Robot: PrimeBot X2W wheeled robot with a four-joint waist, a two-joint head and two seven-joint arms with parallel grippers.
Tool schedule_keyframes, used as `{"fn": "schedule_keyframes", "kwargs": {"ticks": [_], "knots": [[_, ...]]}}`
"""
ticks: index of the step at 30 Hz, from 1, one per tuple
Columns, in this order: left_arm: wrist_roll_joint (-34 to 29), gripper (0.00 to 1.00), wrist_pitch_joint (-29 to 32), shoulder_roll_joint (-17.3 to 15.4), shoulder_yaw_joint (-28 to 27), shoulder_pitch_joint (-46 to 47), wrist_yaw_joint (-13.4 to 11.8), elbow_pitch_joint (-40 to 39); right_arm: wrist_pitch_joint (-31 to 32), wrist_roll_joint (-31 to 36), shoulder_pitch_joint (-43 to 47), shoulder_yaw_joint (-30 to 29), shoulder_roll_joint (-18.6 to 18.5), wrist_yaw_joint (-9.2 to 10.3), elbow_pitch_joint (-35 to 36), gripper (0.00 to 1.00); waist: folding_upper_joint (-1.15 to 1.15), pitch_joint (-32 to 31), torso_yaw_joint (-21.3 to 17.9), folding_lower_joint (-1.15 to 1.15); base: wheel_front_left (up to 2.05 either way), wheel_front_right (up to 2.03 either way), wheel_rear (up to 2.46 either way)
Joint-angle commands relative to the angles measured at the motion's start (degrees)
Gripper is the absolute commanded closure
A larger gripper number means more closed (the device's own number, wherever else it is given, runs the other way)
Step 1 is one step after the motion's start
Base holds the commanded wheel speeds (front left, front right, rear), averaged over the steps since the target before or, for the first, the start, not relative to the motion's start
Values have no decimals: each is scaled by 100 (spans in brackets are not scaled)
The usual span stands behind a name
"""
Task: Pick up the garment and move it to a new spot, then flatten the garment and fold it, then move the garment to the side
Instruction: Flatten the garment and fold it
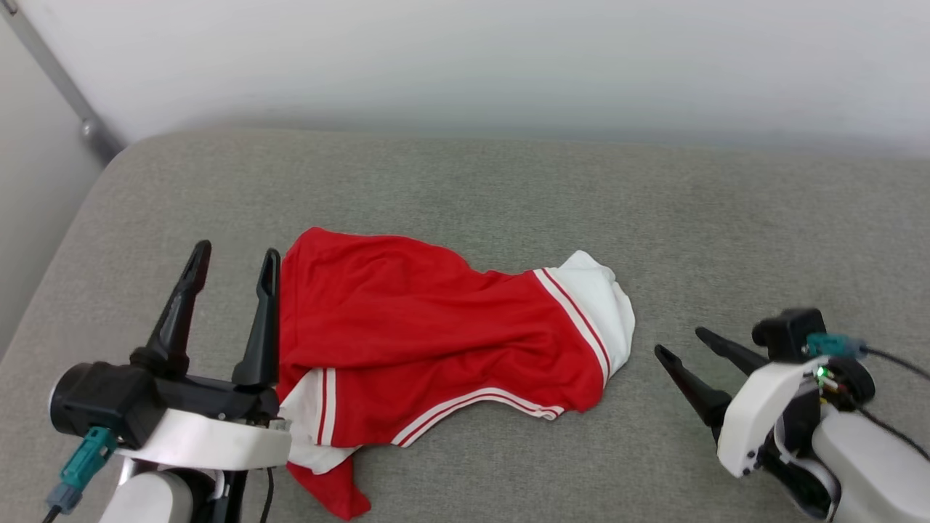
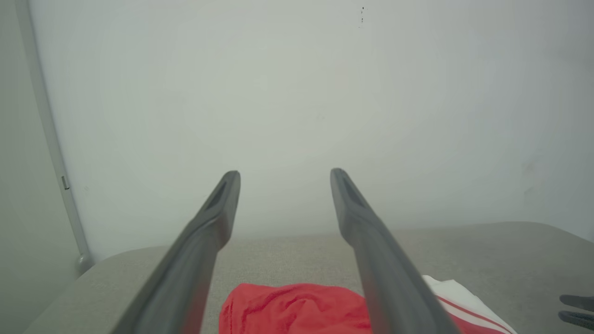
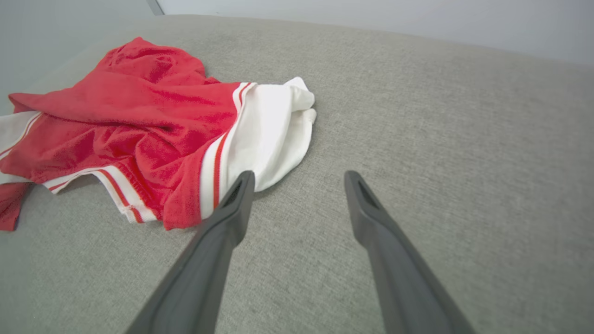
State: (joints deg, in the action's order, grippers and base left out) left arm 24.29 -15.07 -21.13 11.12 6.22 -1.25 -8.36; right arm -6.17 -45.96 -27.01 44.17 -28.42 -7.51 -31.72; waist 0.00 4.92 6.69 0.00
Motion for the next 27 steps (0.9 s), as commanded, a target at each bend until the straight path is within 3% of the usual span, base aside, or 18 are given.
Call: {"fn": "schedule_keyframes", "kwargs": {"ticks": [1, 8, 13, 20, 27], "knots": [[-38, 0, -11, 32, -10, -73, 34, -11, -10, -5, -115, 35, -45, 4, 8, 0, 0, 14, 62, 0, 0, 0, 0], [-425, 0, -12, 579, -380, -66, 535, 149, 989, -849, -1009, 708, -299, 4, -471, 0, 0, 156, 429, 0, 0, 0, 0], [-547, 0, -12, 876, -547, 26, 725, 316, 1677, -1248, -1472, 969, -279, 4, -950, 0, 0, 328, 649, 0, 0, 0, 0], [-680, 0, -12, 1130, -626, 137, 841, 425, 2212, -1430, -1874, 1440, -228, 4, -1260, 0, 0, 553, 871, 0, 0, 0, 0], [-709, 0, -13, 1273, -506, 258, 870, 564, 2354, -1422, -2012, 1889, -120, 4, -1599, 0, 0, 702, 1070, 0, 0, 0, 0]]}}
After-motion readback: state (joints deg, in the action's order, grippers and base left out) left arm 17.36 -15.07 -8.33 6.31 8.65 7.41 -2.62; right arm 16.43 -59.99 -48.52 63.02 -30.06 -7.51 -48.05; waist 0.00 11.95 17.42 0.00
